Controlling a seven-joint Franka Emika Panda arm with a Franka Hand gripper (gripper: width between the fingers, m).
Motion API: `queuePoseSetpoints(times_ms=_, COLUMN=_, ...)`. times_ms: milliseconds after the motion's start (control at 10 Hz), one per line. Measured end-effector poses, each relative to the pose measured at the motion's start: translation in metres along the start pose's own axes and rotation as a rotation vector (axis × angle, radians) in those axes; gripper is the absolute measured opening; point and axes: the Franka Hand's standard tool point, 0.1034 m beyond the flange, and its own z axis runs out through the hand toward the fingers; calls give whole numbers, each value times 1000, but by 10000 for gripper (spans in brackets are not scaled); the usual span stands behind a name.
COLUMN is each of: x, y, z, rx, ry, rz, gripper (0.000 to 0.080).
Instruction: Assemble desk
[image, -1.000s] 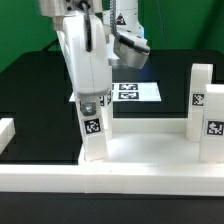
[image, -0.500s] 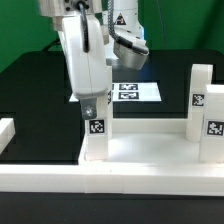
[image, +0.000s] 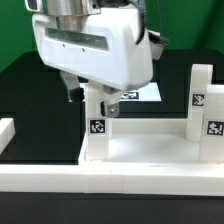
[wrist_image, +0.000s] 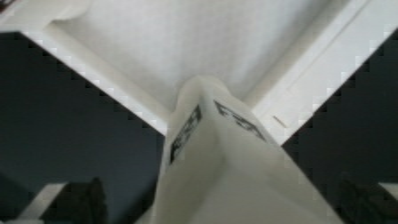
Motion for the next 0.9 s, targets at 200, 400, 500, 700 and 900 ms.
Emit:
queuePoseSetpoints(times_ms=200, x=-2, y=-2, z=1, rx=-5, ry=1, rz=-219, gripper=648)
queuePoseSetpoints(times_ms=400, x=-4, y=-3, z=2, rx=-31, ry=6, rz=-430, gripper=648)
queuePoseSetpoints(times_ms=500, x=-4, y=-3, z=2, rx=-47, ry=10, rz=-500, gripper=648)
queuePoseSetpoints(times_ms=700, x=-5, y=-6, z=1, rx=-68, ry=17, rz=-610, gripper=648)
queuePoseSetpoints(times_ms=900, x=-4, y=-5, z=0, rx=-68, ry=14, rz=-728, gripper=648)
